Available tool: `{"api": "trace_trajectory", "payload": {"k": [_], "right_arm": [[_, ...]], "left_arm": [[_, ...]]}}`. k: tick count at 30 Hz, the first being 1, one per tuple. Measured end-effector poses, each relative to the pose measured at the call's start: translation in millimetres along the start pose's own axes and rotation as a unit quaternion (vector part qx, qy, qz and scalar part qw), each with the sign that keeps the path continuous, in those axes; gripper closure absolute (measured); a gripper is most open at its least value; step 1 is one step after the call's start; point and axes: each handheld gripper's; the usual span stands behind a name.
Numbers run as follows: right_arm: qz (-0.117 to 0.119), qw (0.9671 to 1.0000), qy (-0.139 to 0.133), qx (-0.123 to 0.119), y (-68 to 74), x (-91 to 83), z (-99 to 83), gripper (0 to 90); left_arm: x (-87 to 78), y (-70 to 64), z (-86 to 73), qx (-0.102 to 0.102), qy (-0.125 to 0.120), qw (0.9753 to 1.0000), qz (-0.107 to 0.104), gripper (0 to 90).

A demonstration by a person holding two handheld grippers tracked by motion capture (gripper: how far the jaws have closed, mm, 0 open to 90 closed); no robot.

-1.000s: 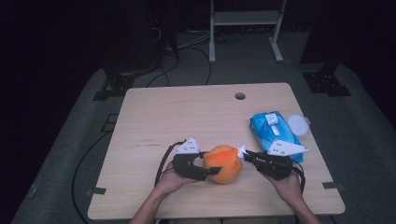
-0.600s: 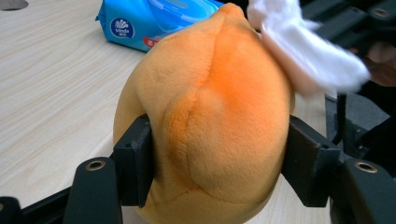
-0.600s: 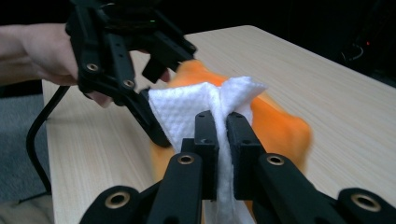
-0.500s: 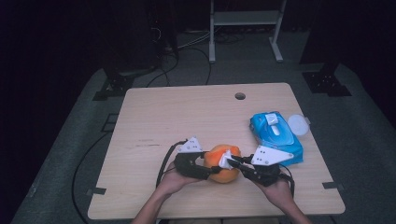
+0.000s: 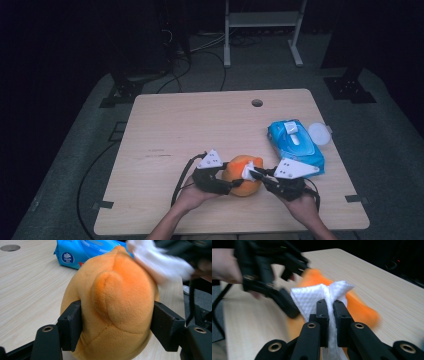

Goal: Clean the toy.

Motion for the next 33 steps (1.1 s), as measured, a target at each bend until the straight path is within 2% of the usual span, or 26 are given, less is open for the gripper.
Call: {"api": "trace_trajectory", "payload": {"k": [2,5,6,8,10,12,13,15,16,17,19,22,26,28,30,33], "right_arm": [[0.013,0.9999,-0.004,-0.006,6.1,3.3,5.4,83.1],[0.008,0.9999,-0.001,-0.010,2.1,5.1,9.3,83.1],[0.002,1.0000,-0.001,-0.004,-2.1,4.4,9.2,83.1],[-0.033,0.9995,0.001,-0.003,-13.9,1.1,6.2,83.1],[-0.037,0.9992,0.001,0.017,-26.4,-1.8,-0.4,83.1],[-0.037,0.9990,0.005,0.024,-31.5,-4.3,-5.2,83.1],[-0.035,0.9990,0.008,0.025,-32.1,-5.7,-7.8,83.2],[-0.039,0.9989,0.014,0.021,-30.2,-8.0,-10.7,83.2],[-0.034,0.9990,0.013,0.024,-30.2,-9.3,-11.8,83.2],[-0.030,0.9992,0.012,0.023,-29.8,-10.6,-12.1,83.2],[-0.023,0.9994,0.013,0.021,-25.2,-12.0,-9.7,83.1],[-0.003,0.9999,0.009,0.009,-13.6,-10.4,-3.3,83.1],[0.035,0.9994,0.000,-0.004,4.0,-1.5,8.5,83.1],[0.031,0.9994,0.004,-0.015,6.4,1.7,12.7,83.1],[0.024,0.9996,0.004,-0.011,1.7,2.1,13.6,83.2],[-0.001,0.9999,0.014,0.001,-10.9,-2.7,7.5,83.1]], "left_arm": [[1.0,-2.0,-1.5,0.002,-0.004,1.0000,0.003,33.7],[0.8,-3.9,-4.0,0.009,-0.003,0.9999,0.007,35.1],[0.7,-4.6,-4.9,0.012,-0.002,0.9999,0.005,35.2],[0.7,-5.7,-6.4,0.018,0.001,0.9998,0.003,35.2],[0.7,-6.2,-7.3,0.022,-0.002,0.9998,-0.002,34.4],[-0.1,-5.2,-5.8,0.024,-0.005,0.9997,-0.011,29.6],[-0.6,-4.3,-4.9,0.021,-0.009,0.9997,-0.012,24.4],[-0.1,-0.2,-2.3,0.003,-0.008,0.9999,-0.007,13.0],[1.5,1.2,-2.5,-0.003,-0.006,0.9999,-0.013,11.2],[3.2,1.4,-3.2,-0.004,-0.004,0.9997,-0.023,12.6],[5.8,-2.2,-4.1,0.007,-0.002,0.9997,-0.025,17.6],[7.0,-9.4,-5.3,0.025,0.004,0.9994,-0.023,26.3],[9.6,-20.7,-9.7,0.061,0.015,0.9979,-0.015,29.4],[9.0,-21.5,-11.1,0.065,0.014,0.9977,-0.013,30.2],[8.9,-20.9,-12.3,0.061,0.010,0.9980,-0.016,30.9],[9.1,-21.3,-13.2,0.065,0.006,0.9978,-0.015,30.6]]}}
Point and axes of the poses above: each handheld gripper's, and its own axes: x roughly forward along the jaws, z roughly out of its top, y roughly to its left, and after that the axes turned 3 degrees about -z, right-handed
